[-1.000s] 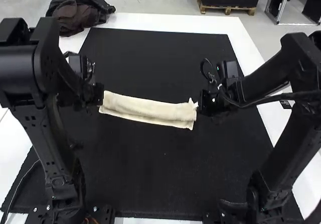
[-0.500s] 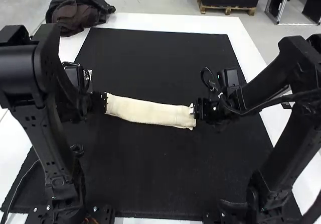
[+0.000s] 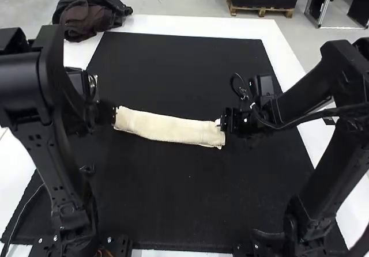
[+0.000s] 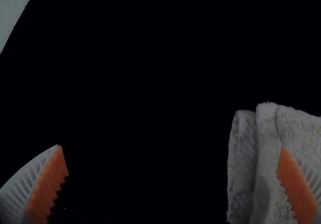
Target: Fold the towel.
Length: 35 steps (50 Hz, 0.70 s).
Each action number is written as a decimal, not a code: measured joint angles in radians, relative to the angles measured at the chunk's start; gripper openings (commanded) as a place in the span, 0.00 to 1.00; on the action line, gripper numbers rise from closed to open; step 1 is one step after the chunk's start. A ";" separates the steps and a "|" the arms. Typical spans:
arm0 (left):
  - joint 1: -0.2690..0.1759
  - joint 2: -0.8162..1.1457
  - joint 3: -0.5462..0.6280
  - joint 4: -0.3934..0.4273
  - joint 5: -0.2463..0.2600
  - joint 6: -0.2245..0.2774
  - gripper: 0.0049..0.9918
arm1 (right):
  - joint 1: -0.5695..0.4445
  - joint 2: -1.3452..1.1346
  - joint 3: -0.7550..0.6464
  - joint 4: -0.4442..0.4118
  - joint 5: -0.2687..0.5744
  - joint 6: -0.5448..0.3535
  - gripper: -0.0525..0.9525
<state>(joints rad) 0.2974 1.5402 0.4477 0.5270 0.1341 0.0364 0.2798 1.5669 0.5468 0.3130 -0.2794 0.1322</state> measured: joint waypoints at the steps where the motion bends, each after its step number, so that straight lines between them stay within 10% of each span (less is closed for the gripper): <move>1: 0.000 -0.008 0.006 -0.006 0.000 0.000 0.98 | 0.000 0.002 0.000 0.003 0.000 -0.002 0.94; 35: 0.000 -0.134 0.061 -0.138 -0.003 -0.027 0.98 | 0.078 0.150 0.061 0.061 0.019 -0.014 0.94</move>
<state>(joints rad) 0.2974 1.4063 0.5091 0.3885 0.1314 0.0097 0.3580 1.7168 0.6079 0.3740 -0.2607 0.1184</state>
